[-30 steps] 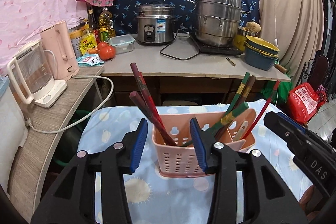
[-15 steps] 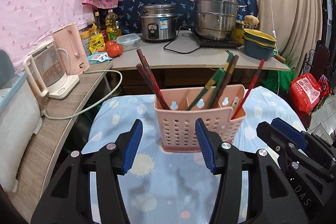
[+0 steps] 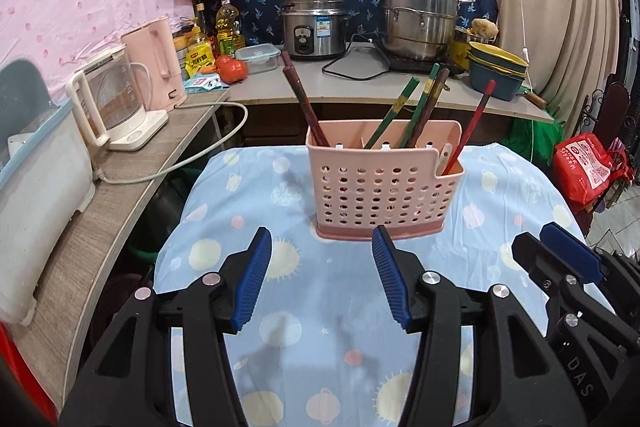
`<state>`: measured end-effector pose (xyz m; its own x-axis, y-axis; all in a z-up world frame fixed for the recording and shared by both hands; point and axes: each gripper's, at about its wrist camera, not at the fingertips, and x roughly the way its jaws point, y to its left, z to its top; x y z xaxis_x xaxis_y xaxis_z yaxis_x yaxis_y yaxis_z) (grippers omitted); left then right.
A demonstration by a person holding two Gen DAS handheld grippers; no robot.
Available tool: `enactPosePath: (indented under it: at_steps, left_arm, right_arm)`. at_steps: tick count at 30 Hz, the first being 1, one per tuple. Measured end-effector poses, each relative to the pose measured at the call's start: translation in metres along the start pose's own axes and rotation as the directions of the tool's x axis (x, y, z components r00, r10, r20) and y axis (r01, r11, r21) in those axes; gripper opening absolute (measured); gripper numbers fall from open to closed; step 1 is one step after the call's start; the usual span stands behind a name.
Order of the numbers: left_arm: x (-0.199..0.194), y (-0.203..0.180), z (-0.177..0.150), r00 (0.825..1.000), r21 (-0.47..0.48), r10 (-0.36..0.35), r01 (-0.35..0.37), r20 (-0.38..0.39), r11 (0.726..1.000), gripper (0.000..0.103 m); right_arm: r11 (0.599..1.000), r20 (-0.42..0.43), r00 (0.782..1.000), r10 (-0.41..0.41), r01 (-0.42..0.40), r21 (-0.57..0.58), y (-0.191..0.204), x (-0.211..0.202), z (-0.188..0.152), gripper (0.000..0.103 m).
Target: Organize utensils
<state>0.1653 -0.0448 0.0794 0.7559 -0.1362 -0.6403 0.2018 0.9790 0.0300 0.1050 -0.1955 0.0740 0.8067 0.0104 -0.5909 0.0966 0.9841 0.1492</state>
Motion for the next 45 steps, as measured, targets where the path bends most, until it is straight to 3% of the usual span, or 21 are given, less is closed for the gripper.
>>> enactPosePath:
  at_steps: [4,13,27,34,45]
  left_arm:
    - [-0.002,0.006,-0.007,1.000,-0.014,0.004,-0.004,-0.012,1.000,0.050]
    - [-0.003,0.008,-0.019,0.999,-0.026,0.016,-0.017,-0.035,1.000,0.055]
    - [-0.011,0.005,-0.031,0.999,-0.012,0.042,-0.042,-0.032,0.999,0.078]
    - [-0.013,0.005,-0.034,0.998,-0.011,0.051,-0.051,-0.037,0.999,0.083]
    - [-0.012,0.008,-0.037,0.997,-0.019,0.066,-0.067,-0.048,0.998,0.089]
  right_arm:
    - [1.000,-0.014,1.000,-0.013,0.013,0.002,-0.001,-0.001,-0.006,0.029]
    - [0.998,-0.005,0.998,-0.063,0.062,-0.027,0.001,-0.008,-0.012,0.045]
    - [0.993,-0.008,0.995,-0.097,0.097,-0.064,0.006,-0.013,-0.020,0.059]
    - [0.993,-0.016,0.995,-0.097,0.095,-0.064,0.008,-0.014,-0.023,0.062]
    - [0.990,-0.003,0.992,-0.126,0.125,-0.067,0.008,-0.019,-0.024,0.077]
